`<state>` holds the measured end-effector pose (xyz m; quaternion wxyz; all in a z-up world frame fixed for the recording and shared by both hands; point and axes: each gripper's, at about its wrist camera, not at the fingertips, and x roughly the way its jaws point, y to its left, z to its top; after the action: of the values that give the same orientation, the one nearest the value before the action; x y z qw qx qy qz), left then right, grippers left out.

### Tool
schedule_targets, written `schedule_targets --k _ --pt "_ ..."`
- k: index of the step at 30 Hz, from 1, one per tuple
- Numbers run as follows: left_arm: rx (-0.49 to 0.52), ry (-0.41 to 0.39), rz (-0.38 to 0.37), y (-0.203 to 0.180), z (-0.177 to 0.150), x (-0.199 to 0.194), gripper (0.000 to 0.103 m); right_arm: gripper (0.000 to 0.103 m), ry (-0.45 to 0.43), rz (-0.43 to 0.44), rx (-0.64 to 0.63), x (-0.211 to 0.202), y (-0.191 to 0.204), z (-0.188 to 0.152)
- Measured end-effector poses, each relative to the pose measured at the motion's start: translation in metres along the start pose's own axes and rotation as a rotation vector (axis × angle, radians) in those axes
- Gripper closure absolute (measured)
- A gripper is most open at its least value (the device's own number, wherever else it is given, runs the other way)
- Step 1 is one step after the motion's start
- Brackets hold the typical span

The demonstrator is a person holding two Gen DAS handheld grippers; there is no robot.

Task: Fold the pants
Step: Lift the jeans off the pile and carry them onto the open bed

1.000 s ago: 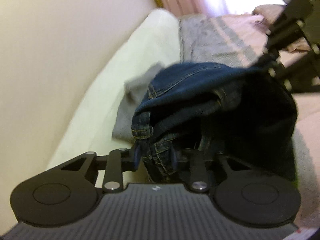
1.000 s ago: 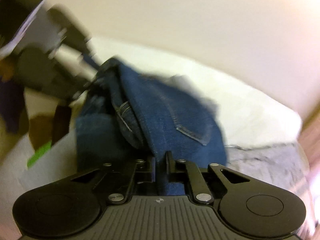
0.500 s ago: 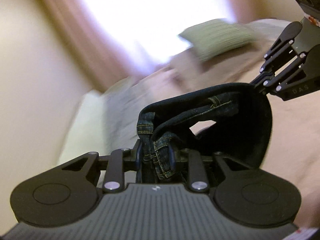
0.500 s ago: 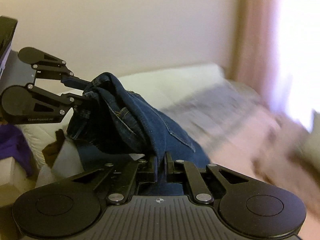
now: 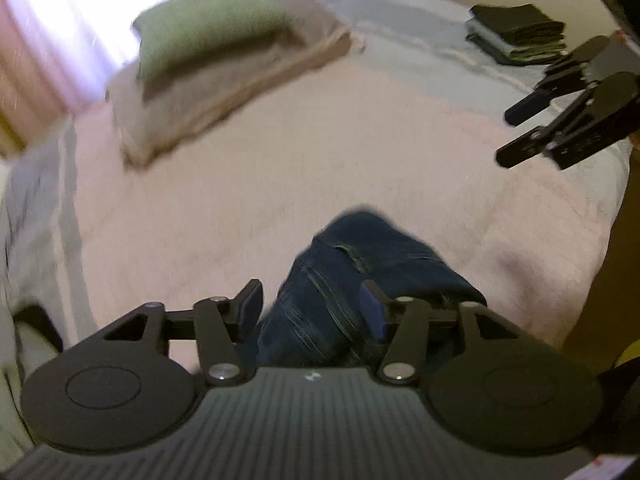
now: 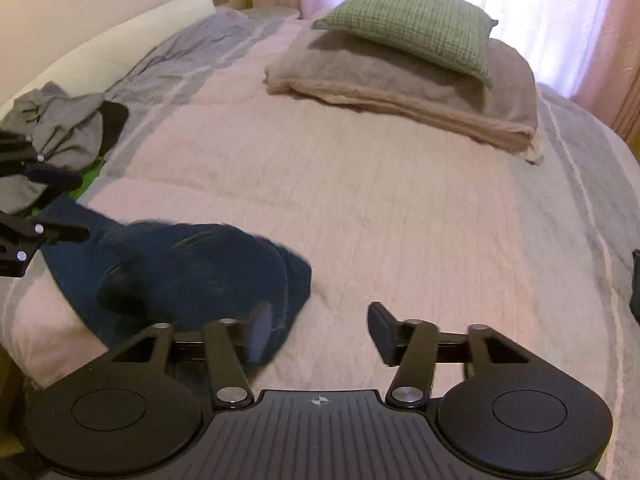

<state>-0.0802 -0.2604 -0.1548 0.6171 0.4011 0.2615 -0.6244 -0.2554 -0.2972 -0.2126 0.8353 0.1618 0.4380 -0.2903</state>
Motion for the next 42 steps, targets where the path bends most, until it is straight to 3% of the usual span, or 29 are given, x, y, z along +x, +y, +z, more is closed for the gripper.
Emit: schedule_targets --k 3,10,12,17,19,21,22,23,27,31,35,38,42 --pt "-0.037 0.054 0.018 0.018 -0.019 0.008 0.050 0.046 0.004 0.071 -0.084 0.012 0.042 0.002" --pt "-0.136 0.136 0.073 0.060 -0.077 0.009 0.046 0.042 0.008 0.284 -0.424 0.068 0.151 -0.005" --pt "-0.183 0.148 0.079 0.069 -0.095 0.006 0.045 0.042 0.025 0.289 -0.564 0.089 0.184 -0.006" --pt "-0.285 0.157 0.080 0.082 -0.130 0.003 0.043 0.042 0.126 0.192 -0.846 0.142 0.236 -0.014" --pt "-0.341 0.152 0.064 0.084 -0.140 0.002 0.042 0.043 0.146 0.180 -0.903 0.149 0.244 -0.018" --pt "-0.385 0.145 0.045 0.086 -0.145 0.002 0.041 0.065 0.137 0.161 -0.856 0.146 0.238 -0.010" --pt "-0.403 0.138 0.034 0.086 -0.146 0.001 0.040 0.089 0.120 0.178 -0.806 0.139 0.229 -0.003" --pt "-0.426 0.129 0.017 0.086 -0.147 0.001 0.040 0.098 0.096 0.159 -0.757 0.128 0.220 0.004" --pt "-0.543 0.086 -0.073 0.082 -0.142 0.008 0.040 0.099 0.013 0.128 -0.420 0.091 0.165 0.035" --pt "-0.750 0.034 -0.218 0.078 -0.130 0.025 0.039 0.099 -0.051 0.091 -0.100 0.057 0.098 0.044" --pt "-0.956 -0.003 -0.355 0.069 -0.118 0.045 0.035 0.099 -0.089 0.042 0.080 0.034 0.048 0.032" --pt "-1.052 -0.035 -0.415 0.060 -0.104 0.061 0.035 0.099 -0.088 0.033 0.147 0.016 0.020 0.027" --pt "-1.060 -0.079 -0.477 0.051 -0.069 0.084 0.035 0.099 -0.085 0.046 0.266 0.002 -0.017 0.018"
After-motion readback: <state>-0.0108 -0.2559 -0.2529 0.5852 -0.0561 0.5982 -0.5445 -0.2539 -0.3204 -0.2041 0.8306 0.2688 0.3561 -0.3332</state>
